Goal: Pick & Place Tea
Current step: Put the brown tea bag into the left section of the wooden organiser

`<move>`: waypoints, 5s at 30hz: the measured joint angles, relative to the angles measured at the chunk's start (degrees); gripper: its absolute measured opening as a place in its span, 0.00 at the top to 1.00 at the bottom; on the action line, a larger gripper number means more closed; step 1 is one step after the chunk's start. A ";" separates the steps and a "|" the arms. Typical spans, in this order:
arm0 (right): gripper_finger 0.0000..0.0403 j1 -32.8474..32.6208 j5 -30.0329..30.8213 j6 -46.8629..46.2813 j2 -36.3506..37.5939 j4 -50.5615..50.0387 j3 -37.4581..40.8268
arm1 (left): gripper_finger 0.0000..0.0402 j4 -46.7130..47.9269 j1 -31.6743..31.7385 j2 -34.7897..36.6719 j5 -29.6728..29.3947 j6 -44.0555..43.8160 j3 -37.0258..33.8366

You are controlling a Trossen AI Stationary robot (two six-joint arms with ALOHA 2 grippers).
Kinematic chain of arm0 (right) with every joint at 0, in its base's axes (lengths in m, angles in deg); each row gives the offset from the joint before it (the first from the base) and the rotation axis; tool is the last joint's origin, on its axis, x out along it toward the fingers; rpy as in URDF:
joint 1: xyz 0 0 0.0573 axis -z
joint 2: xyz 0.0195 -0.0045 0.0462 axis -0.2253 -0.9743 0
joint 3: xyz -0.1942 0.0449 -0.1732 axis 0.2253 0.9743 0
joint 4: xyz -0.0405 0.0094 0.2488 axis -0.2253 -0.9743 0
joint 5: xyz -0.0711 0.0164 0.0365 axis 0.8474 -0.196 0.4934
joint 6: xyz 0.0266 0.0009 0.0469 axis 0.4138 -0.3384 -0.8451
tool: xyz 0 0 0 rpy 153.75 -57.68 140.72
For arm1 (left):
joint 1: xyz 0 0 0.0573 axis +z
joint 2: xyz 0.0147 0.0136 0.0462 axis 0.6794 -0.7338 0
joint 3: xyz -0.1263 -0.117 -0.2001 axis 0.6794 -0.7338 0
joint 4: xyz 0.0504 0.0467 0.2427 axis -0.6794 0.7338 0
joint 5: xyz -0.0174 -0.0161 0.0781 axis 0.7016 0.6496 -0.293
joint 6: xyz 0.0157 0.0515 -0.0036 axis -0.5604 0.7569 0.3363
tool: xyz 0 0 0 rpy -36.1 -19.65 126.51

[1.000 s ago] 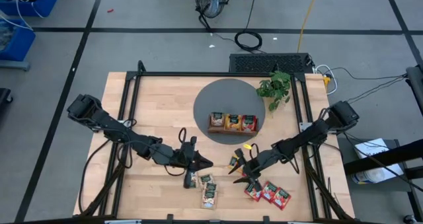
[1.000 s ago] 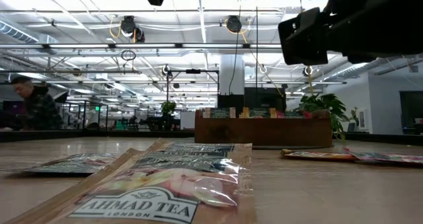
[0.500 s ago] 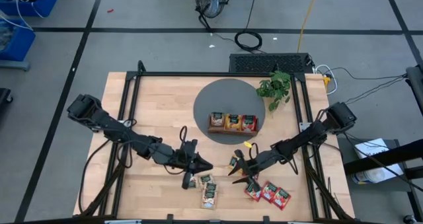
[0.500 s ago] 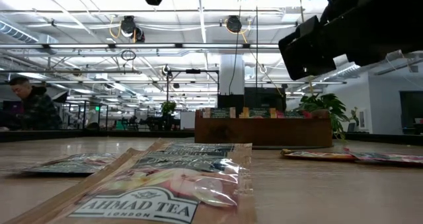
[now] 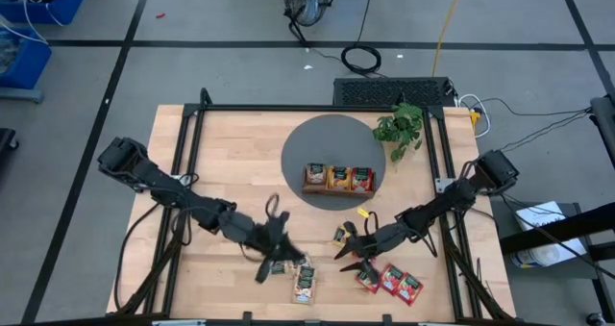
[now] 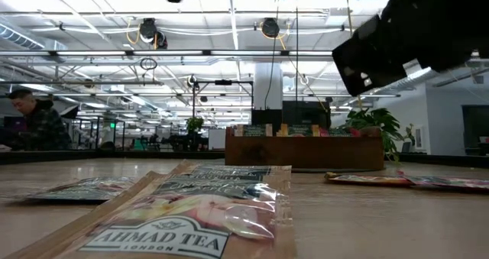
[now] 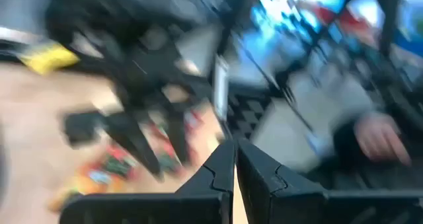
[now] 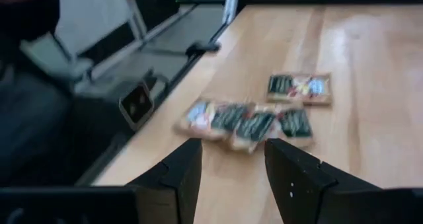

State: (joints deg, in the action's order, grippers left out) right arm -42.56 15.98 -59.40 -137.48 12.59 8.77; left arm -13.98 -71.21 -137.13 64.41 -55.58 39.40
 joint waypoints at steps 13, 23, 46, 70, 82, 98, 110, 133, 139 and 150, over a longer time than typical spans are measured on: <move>0.62 -1.70 4.11 -8.82 -5.84 4.32 -1.95 | 0.95 15.03 -11.15 -7.32 -10.38 -7.78 7.86; 0.61 0.89 3.38 -12.68 -16.50 5.75 -7.41 | 0.95 15.88 -13.56 -11.65 -14.21 -12.33 7.84; 0.57 1.33 0.57 -16.90 -17.14 6.00 -7.53 | 0.95 6.27 -10.67 -27.60 -14.50 -14.79 7.84; 0.56 0.17 0.70 -16.59 -17.14 4.89 -8.40 | 0.95 3.94 -11.20 -28.10 -10.83 -14.82 8.95; 0.57 1.01 0.83 -17.53 -17.58 -1.21 -8.69 | 0.97 1.31 -7.86 -32.76 -7.08 -16.25 9.07; 0.61 2.15 -2.54 -19.33 -21.53 5.33 -8.78 | 0.96 1.11 -6.91 -32.87 -8.86 -14.57 9.02; 0.96 2.19 -4.55 -13.82 -21.34 5.26 -8.71 | 0.93 0.86 -6.85 -32.96 -10.49 -13.79 8.96; 1.00 12.50 -0.52 8.08 6.52 -47.07 -18.91 | 0.92 -4.77 -7.66 -33.07 -13.22 -7.36 8.89; 1.00 20.81 -0.41 17.50 6.24 -61.82 -25.84 | 0.92 -6.82 -8.02 -33.07 -13.20 -5.62 8.89; 1.00 30.03 2.07 26.04 6.25 -59.33 -27.29 | 0.92 -8.30 -8.57 -32.99 -13.22 -3.07 8.91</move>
State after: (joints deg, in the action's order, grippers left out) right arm -12.53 18.05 -33.37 -131.23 -46.74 -18.52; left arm -22.28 -79.79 -170.12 51.19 -58.65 48.31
